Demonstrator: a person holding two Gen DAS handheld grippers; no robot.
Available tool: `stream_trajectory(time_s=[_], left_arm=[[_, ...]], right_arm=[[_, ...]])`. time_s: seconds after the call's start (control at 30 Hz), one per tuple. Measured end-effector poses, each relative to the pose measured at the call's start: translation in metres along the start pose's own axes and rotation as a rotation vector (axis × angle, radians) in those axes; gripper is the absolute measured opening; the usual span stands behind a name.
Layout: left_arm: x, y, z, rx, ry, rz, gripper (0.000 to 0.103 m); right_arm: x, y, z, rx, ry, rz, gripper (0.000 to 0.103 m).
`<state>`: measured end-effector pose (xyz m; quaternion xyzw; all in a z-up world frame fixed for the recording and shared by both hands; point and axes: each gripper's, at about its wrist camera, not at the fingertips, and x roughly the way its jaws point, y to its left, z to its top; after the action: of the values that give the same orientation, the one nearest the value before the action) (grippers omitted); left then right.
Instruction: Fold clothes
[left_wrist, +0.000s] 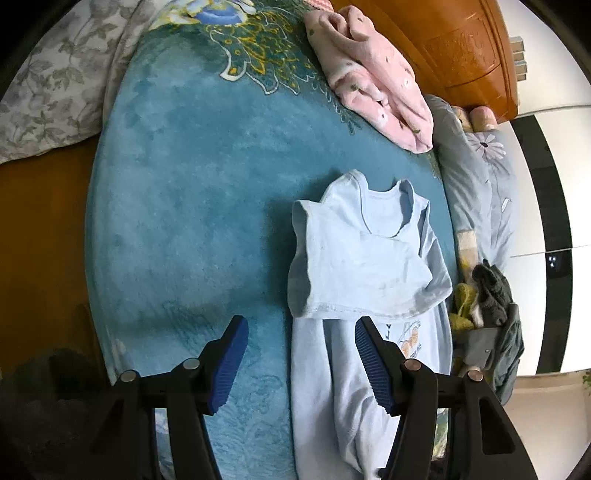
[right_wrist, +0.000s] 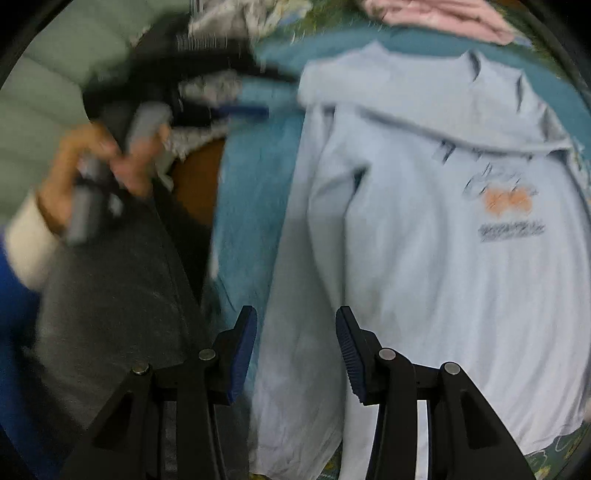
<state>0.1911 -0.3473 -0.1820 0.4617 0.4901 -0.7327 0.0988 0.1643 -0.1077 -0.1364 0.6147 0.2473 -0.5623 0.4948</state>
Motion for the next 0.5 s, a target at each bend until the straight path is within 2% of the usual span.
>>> stream_trajectory(time_s=[0.03, 0.17, 0.3, 0.4, 0.5], left_arm=[[-0.002, 0.0, -0.001, -0.001, -0.006, 0.001, 0.064], [-0.008, -0.004, -0.002, 0.005, -0.034, 0.015, 0.064], [-0.009, -0.008, -0.004, 0.019, -0.037, 0.041, 0.064], [-0.013, -0.011, -0.005, 0.035, -0.048, 0.048, 0.064], [-0.016, -0.011, -0.006, 0.035, -0.059, 0.05, 0.064]], right_arm=[[0.003, 0.002, 0.0, -0.013, 0.013, 0.002, 0.038], [0.003, 0.014, -0.004, -0.101, 0.04, 0.03, 0.036], [0.018, 0.015, -0.006, -0.136, 0.083, -0.063, 0.036], [0.041, 0.021, -0.009, -0.2, 0.144, -0.131, 0.036], [0.052, 0.034, -0.014, -0.278, 0.154, -0.208, 0.036]])
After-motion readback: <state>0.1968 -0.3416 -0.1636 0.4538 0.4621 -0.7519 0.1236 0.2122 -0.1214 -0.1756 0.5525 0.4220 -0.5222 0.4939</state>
